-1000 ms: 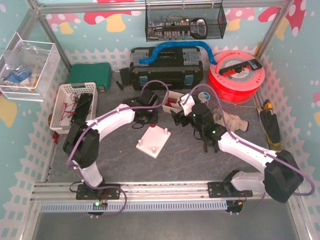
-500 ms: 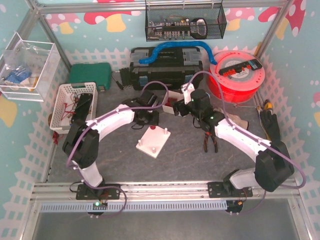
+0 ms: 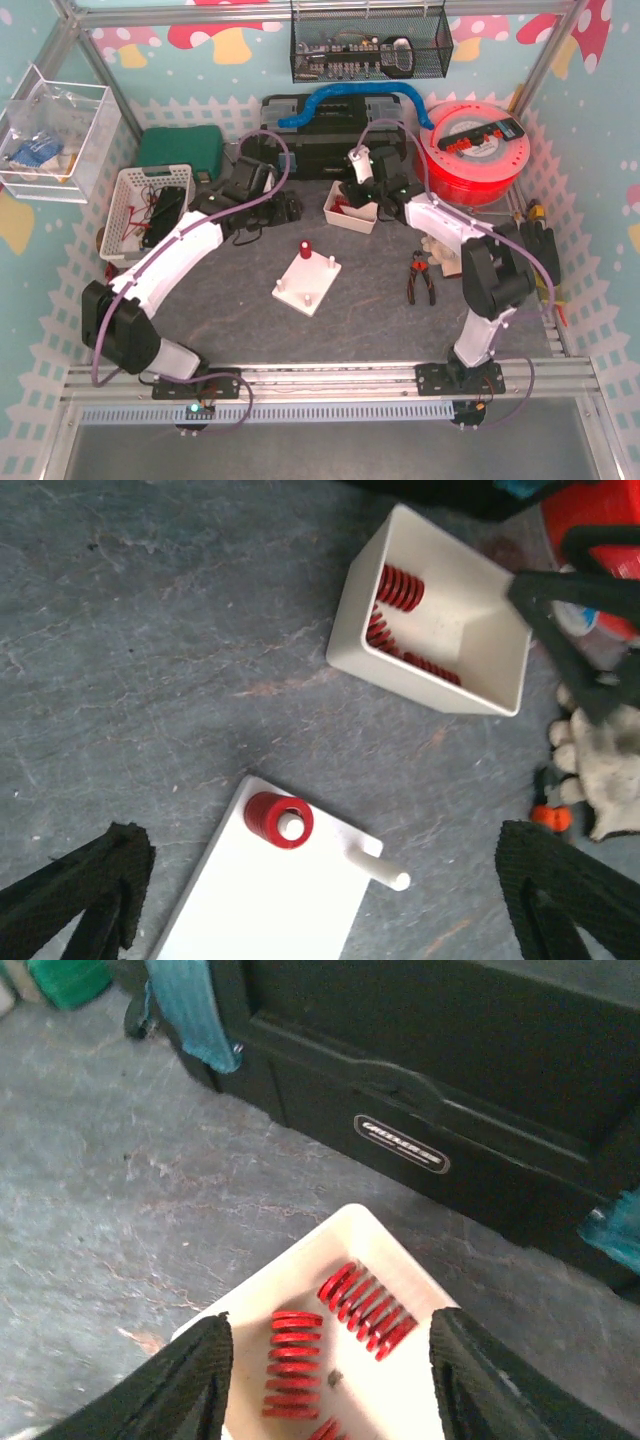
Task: Install the large spring
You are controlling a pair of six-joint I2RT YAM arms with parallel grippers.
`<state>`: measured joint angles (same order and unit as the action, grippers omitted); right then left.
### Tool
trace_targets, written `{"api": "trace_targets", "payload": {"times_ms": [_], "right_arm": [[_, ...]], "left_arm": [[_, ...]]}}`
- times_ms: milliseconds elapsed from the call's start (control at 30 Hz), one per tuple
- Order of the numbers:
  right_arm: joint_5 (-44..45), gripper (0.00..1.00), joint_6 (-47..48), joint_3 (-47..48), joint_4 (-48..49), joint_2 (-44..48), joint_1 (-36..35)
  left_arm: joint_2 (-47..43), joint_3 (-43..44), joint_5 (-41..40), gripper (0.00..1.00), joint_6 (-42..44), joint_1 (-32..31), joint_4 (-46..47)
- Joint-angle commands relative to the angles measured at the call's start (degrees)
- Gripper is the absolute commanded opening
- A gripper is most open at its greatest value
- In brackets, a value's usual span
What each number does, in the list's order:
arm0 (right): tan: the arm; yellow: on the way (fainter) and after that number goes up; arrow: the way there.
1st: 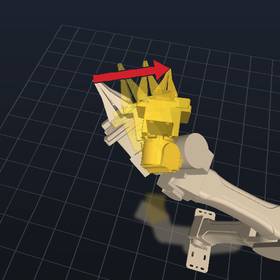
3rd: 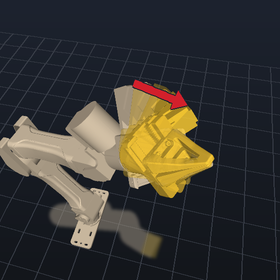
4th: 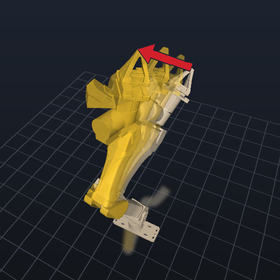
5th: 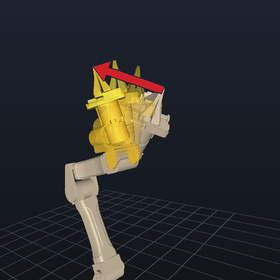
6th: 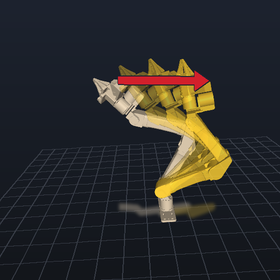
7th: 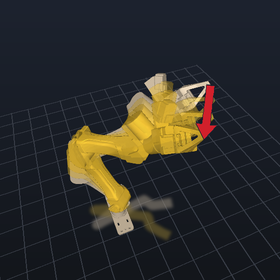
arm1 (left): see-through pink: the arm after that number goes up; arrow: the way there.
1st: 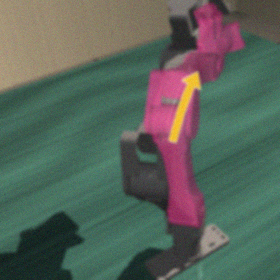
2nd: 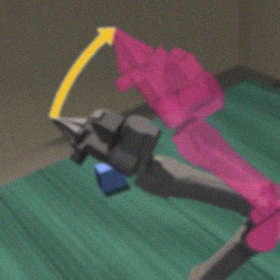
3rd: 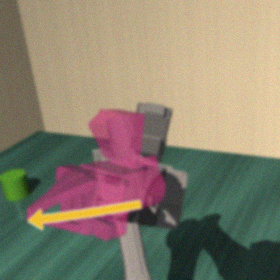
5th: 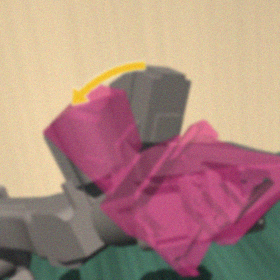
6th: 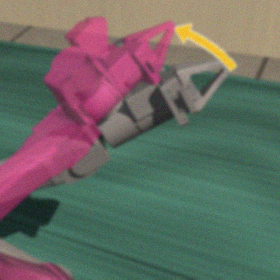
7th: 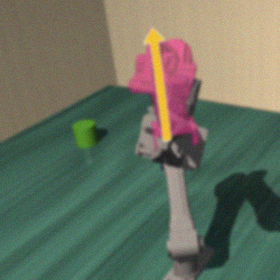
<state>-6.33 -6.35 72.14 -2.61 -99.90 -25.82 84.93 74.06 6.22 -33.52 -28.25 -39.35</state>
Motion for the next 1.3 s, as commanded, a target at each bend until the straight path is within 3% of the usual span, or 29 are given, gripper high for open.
{"api": "trace_targets", "payload": {"times_ms": [0,200,433,867,1267], "right_arm": [[-3.70,0.52,3.61,6.59,-6.51,-7.48,0.58],[-1.42,0.44,7.67,12.22,-9.57,-15.48,0.60],[2.27,0.43,10.95,17.63,-12.02,-21.50,0.69],[7.64,0.51,11.09,19.05,-11.26,-26.29,0.70],[7.46,0.46,12.51,16.51,-13.74,-25.33,0.69]], "left_arm": [[-3.78,-0.48,-1.08,0.97,-1.19,1.06,-0.38],[-7.30,-2.64,-0.96,0.99,-1.81,1.36,-0.45],[-9.66,-3.83,-0.33,0.99,-1.81,1.57,-0.72],[-8.66,-3.15,0.50,0.99,-1.81,1.71,-1.16],[-7.82,-3.23,0.13,0.99,-2.38,1.71,-1.16]]}}
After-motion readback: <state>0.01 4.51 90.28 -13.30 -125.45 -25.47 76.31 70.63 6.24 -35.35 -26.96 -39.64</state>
